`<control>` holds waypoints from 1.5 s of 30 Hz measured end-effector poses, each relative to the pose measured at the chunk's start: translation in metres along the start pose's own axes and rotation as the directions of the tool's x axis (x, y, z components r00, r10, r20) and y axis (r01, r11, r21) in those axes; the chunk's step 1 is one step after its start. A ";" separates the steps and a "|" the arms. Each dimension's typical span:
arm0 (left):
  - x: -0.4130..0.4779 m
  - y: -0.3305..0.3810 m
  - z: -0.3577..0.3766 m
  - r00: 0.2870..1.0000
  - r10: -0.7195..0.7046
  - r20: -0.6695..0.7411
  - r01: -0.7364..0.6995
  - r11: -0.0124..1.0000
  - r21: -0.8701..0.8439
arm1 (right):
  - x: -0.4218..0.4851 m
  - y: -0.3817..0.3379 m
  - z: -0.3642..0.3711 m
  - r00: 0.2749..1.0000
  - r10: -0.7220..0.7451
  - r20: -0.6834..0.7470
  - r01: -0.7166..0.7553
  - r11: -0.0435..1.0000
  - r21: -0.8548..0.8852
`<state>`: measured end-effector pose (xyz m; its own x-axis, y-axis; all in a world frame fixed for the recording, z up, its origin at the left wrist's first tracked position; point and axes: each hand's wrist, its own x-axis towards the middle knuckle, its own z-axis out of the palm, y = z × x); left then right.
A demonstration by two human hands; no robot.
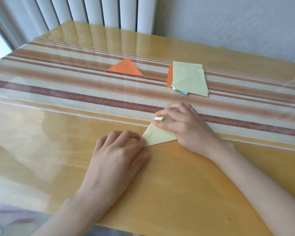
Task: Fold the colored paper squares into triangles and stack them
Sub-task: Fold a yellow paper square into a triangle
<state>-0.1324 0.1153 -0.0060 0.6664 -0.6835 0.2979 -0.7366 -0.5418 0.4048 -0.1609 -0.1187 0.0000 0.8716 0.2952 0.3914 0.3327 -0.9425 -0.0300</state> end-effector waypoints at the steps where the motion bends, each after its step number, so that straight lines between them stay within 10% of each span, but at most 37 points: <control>1: -0.004 0.001 -0.001 0.999 0.037 0.019 -0.037 0.998 0.041 | -0.002 -0.003 -0.002 1.000 -0.016 0.005 0.016 0.997 -0.082; 14: -0.012 -0.002 -0.006 0.982 0.168 0.090 -0.181 0.970 0.165 | -0.013 -0.024 -0.001 0.974 0.054 0.218 -0.088 0.985 0.148; 30: -0.013 -0.002 -0.007 0.981 0.154 0.118 -0.172 0.970 0.169 | -0.005 -0.036 -0.008 0.863 0.455 0.222 -0.432 0.890 -0.143; 45: 0.023 -0.011 0.000 0.957 0.128 0.262 -0.177 0.969 0.174 | -0.023 -0.047 -0.007 0.898 0.375 0.230 -0.383 0.924 -0.011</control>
<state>-0.1090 0.1052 -0.0036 0.5132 -0.8512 0.1100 -0.8516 -0.4890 0.1890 -0.1990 -0.0824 -0.0013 0.9903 -0.0522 0.1284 -0.0302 -0.9855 -0.1673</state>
